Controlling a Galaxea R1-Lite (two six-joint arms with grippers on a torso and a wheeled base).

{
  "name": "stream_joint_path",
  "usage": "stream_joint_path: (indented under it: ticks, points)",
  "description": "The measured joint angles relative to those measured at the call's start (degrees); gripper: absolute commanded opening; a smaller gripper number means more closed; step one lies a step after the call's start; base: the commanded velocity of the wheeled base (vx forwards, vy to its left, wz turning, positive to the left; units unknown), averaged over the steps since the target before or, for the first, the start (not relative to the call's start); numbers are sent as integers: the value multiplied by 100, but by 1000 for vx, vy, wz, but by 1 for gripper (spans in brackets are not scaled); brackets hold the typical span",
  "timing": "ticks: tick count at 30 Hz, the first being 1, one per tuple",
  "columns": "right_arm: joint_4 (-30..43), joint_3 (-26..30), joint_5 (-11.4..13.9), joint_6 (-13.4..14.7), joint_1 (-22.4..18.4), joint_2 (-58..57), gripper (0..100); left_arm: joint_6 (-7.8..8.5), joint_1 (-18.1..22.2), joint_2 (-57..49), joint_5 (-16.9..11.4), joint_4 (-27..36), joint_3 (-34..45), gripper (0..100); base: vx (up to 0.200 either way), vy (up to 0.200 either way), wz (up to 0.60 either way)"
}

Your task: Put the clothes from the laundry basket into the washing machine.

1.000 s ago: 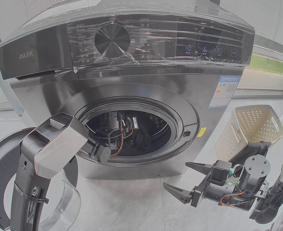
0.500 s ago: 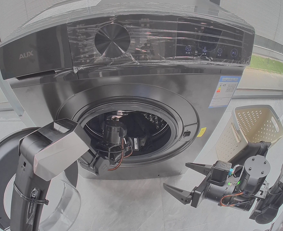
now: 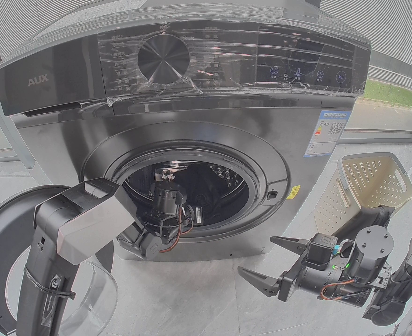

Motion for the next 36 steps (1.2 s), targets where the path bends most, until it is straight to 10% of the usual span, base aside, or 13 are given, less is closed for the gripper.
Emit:
stream_joint_path:
  ticks: [24,25,36]
  points:
    - [0,-6,0,-2,13,4,100,-206,367,193,418,-268,-1481,0,0,0,0]
    - [0,-5,0,0,13,4,100,-211,371,199,418,-238,-1484,100,0,0,0]
    - [2,11,1,0,15,4,100,-391,251,140,418,-277,-1197,100,0,0,0]
